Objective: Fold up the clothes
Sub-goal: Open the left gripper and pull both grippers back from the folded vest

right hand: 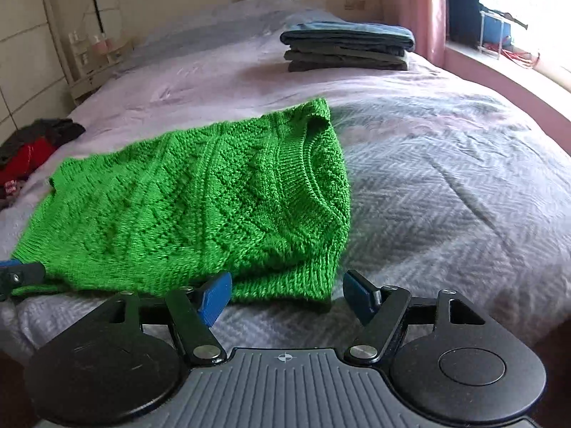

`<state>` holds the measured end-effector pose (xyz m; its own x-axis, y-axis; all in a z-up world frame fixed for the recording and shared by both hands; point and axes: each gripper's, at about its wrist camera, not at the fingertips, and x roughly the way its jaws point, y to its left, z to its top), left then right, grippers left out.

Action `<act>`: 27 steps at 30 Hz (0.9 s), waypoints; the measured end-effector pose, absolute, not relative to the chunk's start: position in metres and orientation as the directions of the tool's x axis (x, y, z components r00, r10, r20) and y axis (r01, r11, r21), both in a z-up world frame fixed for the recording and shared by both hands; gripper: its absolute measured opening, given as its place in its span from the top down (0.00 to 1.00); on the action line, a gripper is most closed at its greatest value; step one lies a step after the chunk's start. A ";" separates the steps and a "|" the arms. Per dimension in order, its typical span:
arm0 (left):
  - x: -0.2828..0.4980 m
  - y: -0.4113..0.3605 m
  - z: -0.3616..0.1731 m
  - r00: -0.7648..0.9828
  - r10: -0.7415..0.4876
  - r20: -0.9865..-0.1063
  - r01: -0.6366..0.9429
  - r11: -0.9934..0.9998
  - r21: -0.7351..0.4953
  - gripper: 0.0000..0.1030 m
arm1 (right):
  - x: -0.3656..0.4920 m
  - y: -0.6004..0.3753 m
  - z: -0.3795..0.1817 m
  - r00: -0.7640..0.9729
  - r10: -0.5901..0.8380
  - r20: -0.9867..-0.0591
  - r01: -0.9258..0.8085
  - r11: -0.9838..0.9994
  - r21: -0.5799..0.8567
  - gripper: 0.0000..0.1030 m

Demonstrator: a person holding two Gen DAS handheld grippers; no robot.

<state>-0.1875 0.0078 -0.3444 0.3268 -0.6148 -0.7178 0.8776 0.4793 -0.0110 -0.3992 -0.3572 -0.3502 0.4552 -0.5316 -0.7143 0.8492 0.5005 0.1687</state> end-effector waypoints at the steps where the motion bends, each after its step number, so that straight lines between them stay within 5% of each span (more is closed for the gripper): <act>1: -0.189 0.010 -0.342 0.330 -0.609 -0.721 0.874 0.485 -0.010 0.61 | -0.401 -0.354 -0.347 0.461 -0.532 -0.710 0.850 0.496 0.180 0.30; 27: -0.195 0.037 -0.326 0.368 -0.595 -0.715 0.863 0.505 0.024 0.57 | -0.408 -0.329 -0.326 0.453 -0.540 -0.709 0.865 0.458 0.203 0.28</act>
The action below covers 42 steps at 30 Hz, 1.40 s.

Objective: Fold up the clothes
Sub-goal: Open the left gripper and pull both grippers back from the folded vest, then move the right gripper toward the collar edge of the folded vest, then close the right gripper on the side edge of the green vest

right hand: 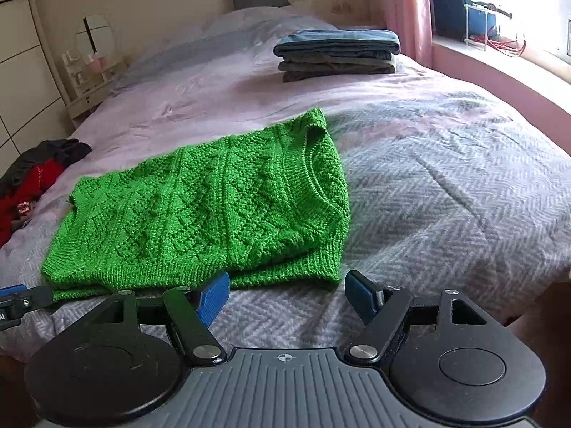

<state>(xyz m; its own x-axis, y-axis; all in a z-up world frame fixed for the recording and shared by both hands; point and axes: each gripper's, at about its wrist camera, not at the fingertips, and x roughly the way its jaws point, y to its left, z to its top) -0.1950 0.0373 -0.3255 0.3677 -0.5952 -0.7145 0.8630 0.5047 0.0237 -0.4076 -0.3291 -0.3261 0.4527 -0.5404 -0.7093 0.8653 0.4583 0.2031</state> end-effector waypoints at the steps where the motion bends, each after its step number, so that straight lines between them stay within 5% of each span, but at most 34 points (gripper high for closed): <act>1: -0.195 0.037 -0.326 0.368 -0.595 -0.715 0.863 0.504 0.024 0.57 | -0.408 -0.329 -0.326 0.453 -0.539 -0.710 0.865 0.458 0.204 0.28; 14: -0.186 0.042 -0.324 0.351 -0.606 -0.713 0.870 0.492 0.011 0.57 | -0.419 -0.341 -0.329 0.460 -0.533 -0.711 0.869 0.434 0.237 0.28; 20: -0.168 0.055 -0.318 0.287 -0.678 -0.676 0.889 0.452 -0.076 0.57 | -0.448 -0.362 -0.337 0.567 -0.488 -0.664 0.824 0.352 0.444 0.28; 27: -0.146 0.055 -0.318 0.214 -0.747 -0.630 0.902 0.399 -0.167 0.70 | -0.473 -0.397 -0.359 0.702 -0.432 -0.567 0.677 0.156 0.719 0.28; 32: -0.139 0.042 -0.328 0.175 -0.755 -0.632 0.912 0.367 -0.185 0.81 | -0.470 -0.413 -0.361 0.688 -0.438 -0.579 0.687 0.137 0.714 0.28; 42: -0.124 0.021 -0.366 0.167 -0.709 -0.685 0.917 0.367 -0.157 0.81 | -0.465 -0.431 -0.379 0.659 -0.444 -0.607 0.706 0.088 0.702 0.38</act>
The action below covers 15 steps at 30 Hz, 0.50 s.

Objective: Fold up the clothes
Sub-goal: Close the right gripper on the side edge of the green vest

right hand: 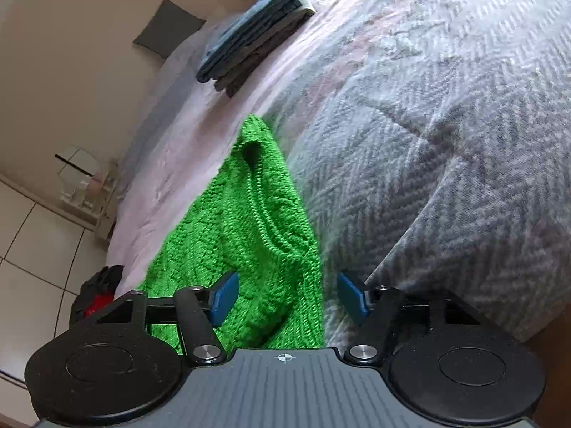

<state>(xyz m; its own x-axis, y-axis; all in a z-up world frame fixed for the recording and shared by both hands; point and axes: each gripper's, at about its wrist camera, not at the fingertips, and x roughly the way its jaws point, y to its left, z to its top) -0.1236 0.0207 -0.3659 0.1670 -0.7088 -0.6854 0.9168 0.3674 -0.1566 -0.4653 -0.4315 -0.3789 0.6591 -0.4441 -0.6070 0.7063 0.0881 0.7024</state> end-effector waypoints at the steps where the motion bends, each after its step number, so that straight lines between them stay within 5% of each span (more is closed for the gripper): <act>1: -0.122 0.021 -0.365 0.161 -0.712 -0.684 0.915 0.368 -0.167 0.82 | -0.465 -0.433 -0.381 0.658 -0.441 -0.610 0.707 0.083 0.702 0.39; 7: -0.109 0.027 -0.356 0.126 -0.737 -0.664 0.900 0.367 -0.236 0.82 | -0.465 -0.438 -0.381 0.678 -0.431 -0.595 0.686 0.080 0.724 0.56; 15: -0.104 0.024 -0.362 0.105 -0.736 -0.669 0.886 0.375 -0.273 0.83 | -0.467 -0.444 -0.399 0.703 -0.421 -0.573 0.667 0.108 0.738 0.59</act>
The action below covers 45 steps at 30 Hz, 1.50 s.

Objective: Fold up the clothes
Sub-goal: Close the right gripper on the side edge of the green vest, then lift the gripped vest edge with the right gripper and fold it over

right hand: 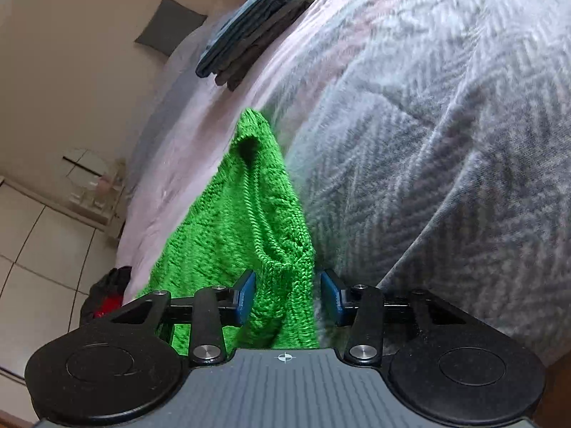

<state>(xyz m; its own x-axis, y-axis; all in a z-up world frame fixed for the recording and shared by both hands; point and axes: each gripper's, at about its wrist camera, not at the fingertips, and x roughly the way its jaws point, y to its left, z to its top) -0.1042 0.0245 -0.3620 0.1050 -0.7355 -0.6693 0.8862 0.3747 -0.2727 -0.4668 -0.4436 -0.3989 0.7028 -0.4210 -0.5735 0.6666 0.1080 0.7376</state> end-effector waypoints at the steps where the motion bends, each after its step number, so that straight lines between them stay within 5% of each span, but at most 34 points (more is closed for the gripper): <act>1: -0.103 0.024 -0.362 0.102 -0.737 -0.669 0.883 0.376 -0.280 0.83 | -0.467 -0.441 -0.400 0.709 -0.421 -0.566 0.663 0.123 0.738 0.59; 7: -0.100 0.024 -0.364 0.097 -0.743 -0.663 0.871 0.385 -0.304 0.83 | -0.469 -0.433 -0.406 0.759 -0.420 -0.498 0.599 0.148 0.787 0.61; 12: -0.099 0.025 -0.366 0.091 -0.747 -0.659 0.867 0.385 -0.316 0.83 | -0.466 -0.437 -0.409 0.766 -0.433 -0.475 0.570 0.116 0.813 0.80; 17: -0.092 0.026 -0.363 0.077 -0.753 -0.653 0.849 0.393 -0.354 0.83 | -0.453 -0.438 -0.394 0.690 -0.425 -0.586 0.689 0.136 0.712 0.83; 24: -0.065 0.050 -0.349 0.125 -0.777 -0.617 0.797 0.449 -0.404 0.82 | -0.375 -0.419 -0.335 0.395 -0.539 -0.744 0.910 0.341 0.236 0.83; 29: -0.030 0.081 -0.350 0.154 -0.783 -0.603 0.739 0.496 -0.456 0.82 | -0.287 -0.368 -0.298 0.372 -0.711 -0.596 0.818 0.555 -0.151 0.84; 34: -0.007 0.108 -0.356 0.181 -0.775 -0.606 0.691 0.539 -0.482 0.82 | -0.199 -0.277 -0.315 0.569 -0.676 -0.469 0.513 0.737 -0.440 0.84; 39: 0.012 0.130 -0.366 0.185 -0.769 -0.612 0.641 0.566 -0.518 0.82 | -0.165 -0.211 -0.387 0.644 -0.540 -0.542 0.195 0.801 -0.566 0.84; 45: 0.023 0.137 -0.374 0.164 -0.772 -0.614 0.626 0.562 -0.540 0.82 | -0.166 -0.206 -0.388 0.662 -0.541 -0.520 0.205 0.797 -0.568 0.84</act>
<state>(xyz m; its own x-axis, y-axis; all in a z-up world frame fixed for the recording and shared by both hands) 0.0233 0.1369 -0.3737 0.1638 -0.7725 -0.6136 0.6263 0.5620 -0.5403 -0.1663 -0.2063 -0.3879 0.6615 -0.5407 -0.5197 0.2054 0.7971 -0.5678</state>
